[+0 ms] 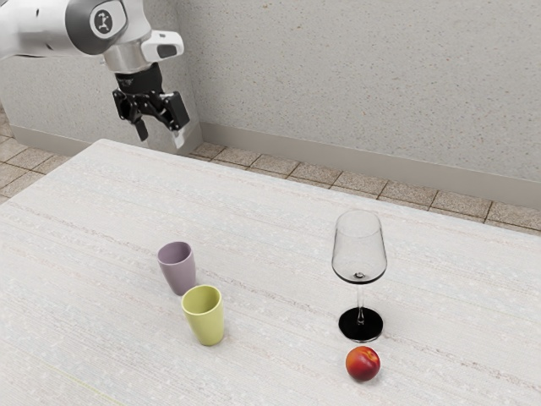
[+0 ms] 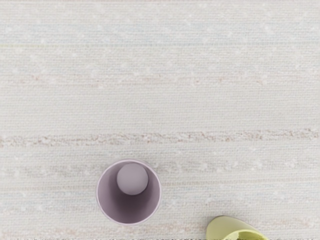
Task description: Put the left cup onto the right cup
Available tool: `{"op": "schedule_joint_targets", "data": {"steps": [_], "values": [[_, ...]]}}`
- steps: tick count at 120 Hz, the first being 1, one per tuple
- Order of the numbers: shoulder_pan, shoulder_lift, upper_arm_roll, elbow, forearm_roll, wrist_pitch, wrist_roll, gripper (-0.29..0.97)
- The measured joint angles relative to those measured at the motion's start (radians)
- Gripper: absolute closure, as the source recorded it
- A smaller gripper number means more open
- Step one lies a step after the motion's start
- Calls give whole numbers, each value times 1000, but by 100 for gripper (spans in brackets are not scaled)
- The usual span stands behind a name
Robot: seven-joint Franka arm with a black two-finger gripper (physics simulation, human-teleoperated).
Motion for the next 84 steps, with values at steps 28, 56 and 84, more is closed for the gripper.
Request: {"op": "schedule_joint_targets", "data": {"steps": [28, 56, 84], "values": [[-1, -7, 0, -27, 1, -9, 12, 0], [-2, -91, -1, -333, -16, 101, 14, 0], [11, 15, -13, -446, -28, 300, -3, 0]]}}
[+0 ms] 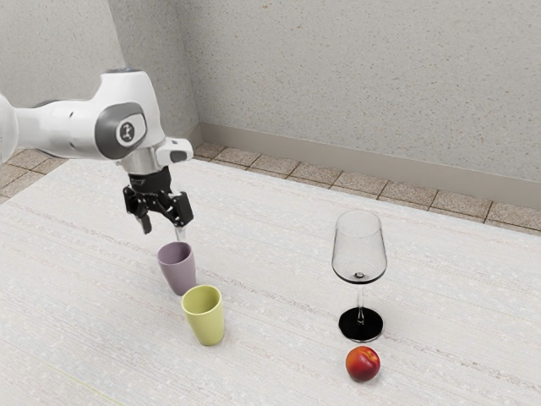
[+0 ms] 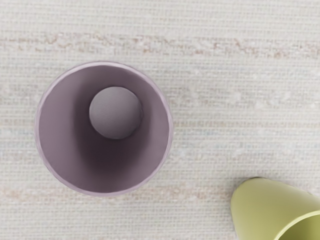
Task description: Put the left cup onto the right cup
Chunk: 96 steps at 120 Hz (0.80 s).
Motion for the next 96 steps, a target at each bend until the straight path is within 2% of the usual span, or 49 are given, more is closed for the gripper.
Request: {"op": "schedule_joint_targets", "data": {"steps": [25, 41, 72, 88, 96], "values": [[-15, 86, -14, 6, -8, 127, -9, 0], [-14, 100, -16, -32, -10, 200, -14, 0], [-14, 185, -16, -36, -7, 280, -21, 0], [-14, 197, -16, -35, -3, 307, -25, 26], [-14, 197, -15, -34, -3, 315, -25, 45]]}}
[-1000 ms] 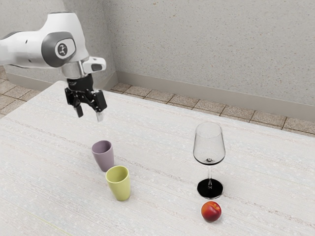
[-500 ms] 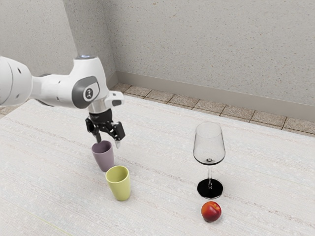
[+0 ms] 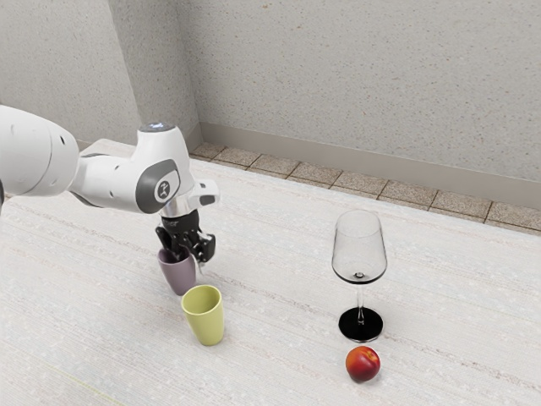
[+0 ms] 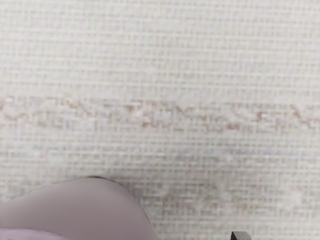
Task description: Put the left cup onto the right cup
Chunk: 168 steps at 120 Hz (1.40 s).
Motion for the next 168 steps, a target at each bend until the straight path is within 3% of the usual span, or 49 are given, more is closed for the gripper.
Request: {"op": "schedule_joint_targets", "data": {"steps": [17, 42, 81, 118, 168], "values": [[0, -1, 0, 0, 3, 10, 0, 65], [0, -8, 1, 0, 7, 13, 0, 75], [1, -178, -10, -12, 36, -101, -1, 76], [4, -410, -133, -132, 86, -217, -2, 76], [0, -508, -228, -291, 96, -97, -53, 76]]}}
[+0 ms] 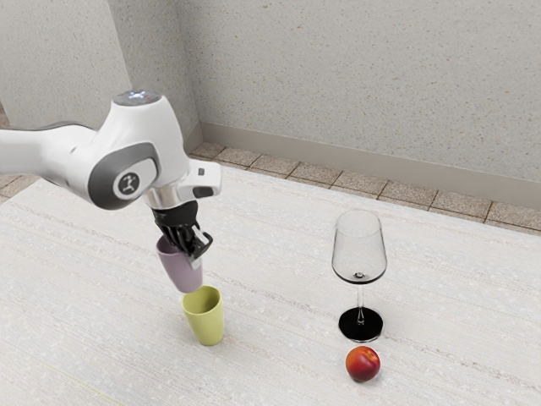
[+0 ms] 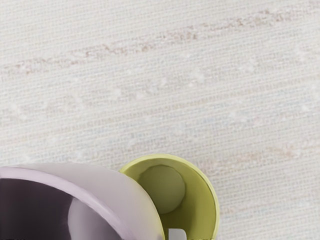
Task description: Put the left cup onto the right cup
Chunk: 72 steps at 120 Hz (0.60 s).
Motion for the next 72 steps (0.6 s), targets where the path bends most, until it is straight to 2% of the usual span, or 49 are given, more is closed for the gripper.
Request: {"op": "schedule_joint_targets", "data": {"steps": [72], "values": [[0, 81, -40, 0, -11, 41, -53, 78]]}}
